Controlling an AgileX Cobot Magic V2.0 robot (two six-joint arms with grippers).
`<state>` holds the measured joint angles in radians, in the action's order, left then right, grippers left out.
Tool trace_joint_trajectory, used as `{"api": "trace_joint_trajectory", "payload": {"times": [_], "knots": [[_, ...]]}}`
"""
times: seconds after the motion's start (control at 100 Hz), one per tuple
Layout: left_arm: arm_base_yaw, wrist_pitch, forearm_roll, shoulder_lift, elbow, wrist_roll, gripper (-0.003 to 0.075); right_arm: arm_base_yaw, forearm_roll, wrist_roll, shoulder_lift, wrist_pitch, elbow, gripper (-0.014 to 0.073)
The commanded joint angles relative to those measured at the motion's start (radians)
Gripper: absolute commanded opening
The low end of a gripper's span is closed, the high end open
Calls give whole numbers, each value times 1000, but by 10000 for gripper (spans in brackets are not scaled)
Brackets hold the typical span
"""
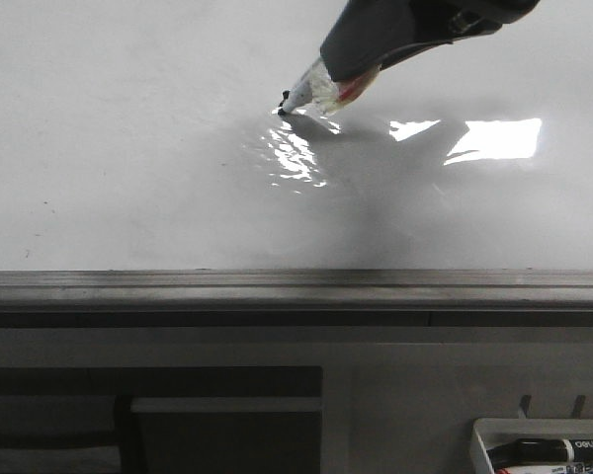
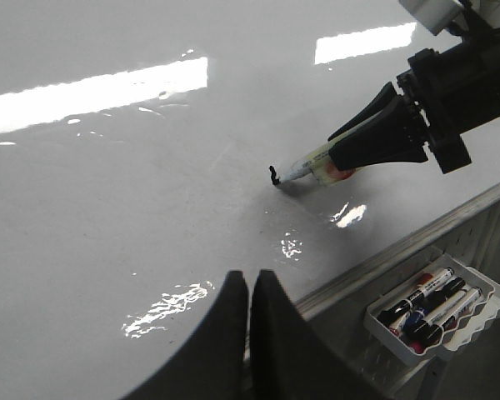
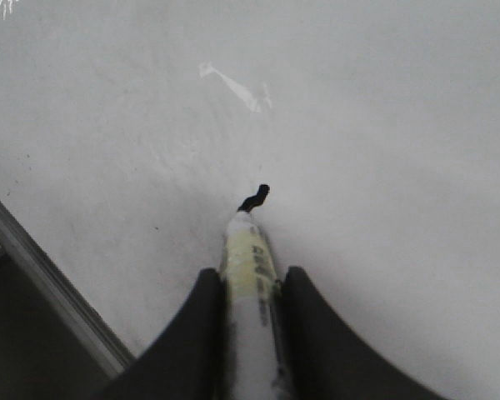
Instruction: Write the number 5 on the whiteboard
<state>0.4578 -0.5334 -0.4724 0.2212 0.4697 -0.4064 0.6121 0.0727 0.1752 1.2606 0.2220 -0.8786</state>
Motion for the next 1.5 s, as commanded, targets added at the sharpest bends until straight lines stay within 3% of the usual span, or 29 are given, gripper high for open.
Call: {"api": "trace_joint_trajectory", "payload": {"times": [0.0,0.55,0.66,0.95,1.29,1.49], "knots": [[-4,74,-27,11,27,8,-20,-6,-6,4,-6,27,-23,-40],[-4,74,-27,11,27,8,-20,-6,-16,-8,-7,109,-23,-40],[-4,74,-27,11,27,8,-20,-7,-73,-83,-13,122,-23,-40],[-4,74,-27,11,27,8,-20,-7,-384,-398,-51,253,-23,-40],[-4,74,-27,11,27,8,-20,73,-312,-405,-60,304,16,-40],[-4,74,-27,11,27,8,-20,156,-305,-439,-20,182,44,-40]]}}
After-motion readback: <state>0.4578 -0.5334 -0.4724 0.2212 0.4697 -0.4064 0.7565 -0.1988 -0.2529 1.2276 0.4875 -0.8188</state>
